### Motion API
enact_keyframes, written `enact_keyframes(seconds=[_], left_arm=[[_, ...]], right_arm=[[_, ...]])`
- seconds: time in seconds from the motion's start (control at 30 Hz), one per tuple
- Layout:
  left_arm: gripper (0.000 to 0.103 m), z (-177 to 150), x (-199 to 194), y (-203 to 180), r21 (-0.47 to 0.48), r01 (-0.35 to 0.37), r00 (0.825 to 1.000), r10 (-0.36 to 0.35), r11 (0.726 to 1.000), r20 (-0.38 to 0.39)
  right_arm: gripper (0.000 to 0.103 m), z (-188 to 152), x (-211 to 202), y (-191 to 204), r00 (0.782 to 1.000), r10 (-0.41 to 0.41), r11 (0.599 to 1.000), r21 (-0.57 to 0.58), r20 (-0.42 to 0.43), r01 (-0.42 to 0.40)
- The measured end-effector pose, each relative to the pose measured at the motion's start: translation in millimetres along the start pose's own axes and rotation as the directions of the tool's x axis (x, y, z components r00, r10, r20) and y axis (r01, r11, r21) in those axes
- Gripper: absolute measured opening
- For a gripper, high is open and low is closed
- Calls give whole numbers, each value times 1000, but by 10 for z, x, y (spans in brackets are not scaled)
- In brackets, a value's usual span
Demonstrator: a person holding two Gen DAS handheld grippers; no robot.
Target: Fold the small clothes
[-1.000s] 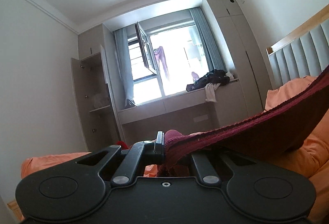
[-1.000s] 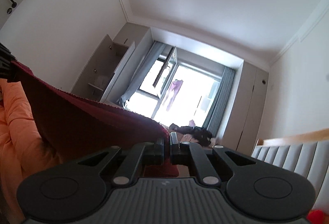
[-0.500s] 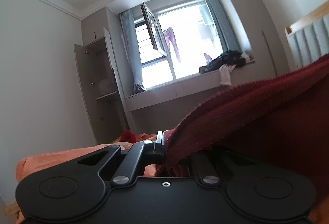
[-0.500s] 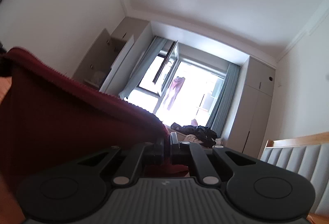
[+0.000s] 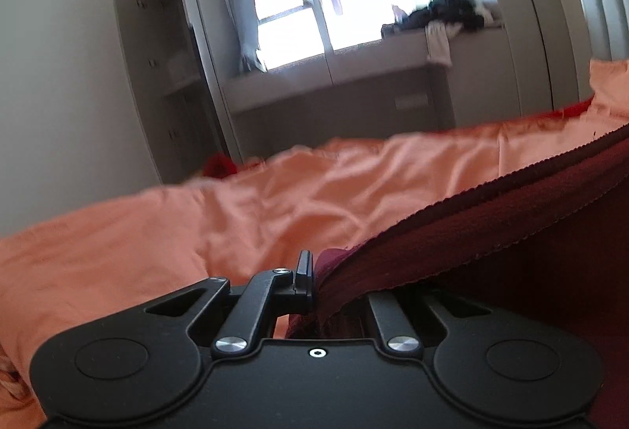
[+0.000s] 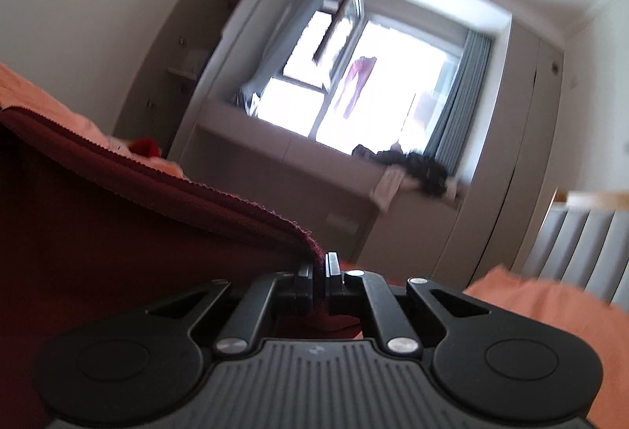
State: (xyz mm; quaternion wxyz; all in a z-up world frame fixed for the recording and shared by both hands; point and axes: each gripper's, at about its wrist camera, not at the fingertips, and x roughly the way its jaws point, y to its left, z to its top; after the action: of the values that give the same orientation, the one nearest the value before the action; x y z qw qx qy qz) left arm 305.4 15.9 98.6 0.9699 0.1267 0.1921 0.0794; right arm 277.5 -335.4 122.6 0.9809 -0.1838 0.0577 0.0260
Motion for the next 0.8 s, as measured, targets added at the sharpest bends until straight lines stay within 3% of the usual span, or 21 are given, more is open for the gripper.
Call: enact_keyframes(seconds=[0.23,0.3,0.37,0.47,0.57,0.63,0.7,0.8], left_arm=[[15,-158,421,-57,-11,43,991,-44,999,-125],[22,-178,503,-64,-25,40,988,-43,999,-151],[37,-202,559,-18,-64,29,984,-39,998,-173],[48,-216,623,80,-129,-2,979,-25,992,-204],[61,-242,656,179,-189,-21,974,-23,982,-227],[66,-260,650,229,-211,-39,973,-11,977,-233],[68,-275,637,267,-225,-52,971,-4,973,-237],[69,-314,661,303,-228,-92,962,28,969,-270]], right_arm=[[6,-257,321,36,992,39,999,22,-118,-37],[6,-297,371,39,990,47,999,27,-134,-44],[7,-329,428,16,987,56,998,41,-151,-50],[14,-380,459,-7,982,69,996,67,-178,-58],[32,-375,431,-77,980,64,995,92,-191,-47],[68,-376,425,-119,979,62,993,114,-195,-40],[87,-382,414,-174,979,66,989,144,-193,-38],[92,-389,408,-232,978,65,986,164,-198,-33]])
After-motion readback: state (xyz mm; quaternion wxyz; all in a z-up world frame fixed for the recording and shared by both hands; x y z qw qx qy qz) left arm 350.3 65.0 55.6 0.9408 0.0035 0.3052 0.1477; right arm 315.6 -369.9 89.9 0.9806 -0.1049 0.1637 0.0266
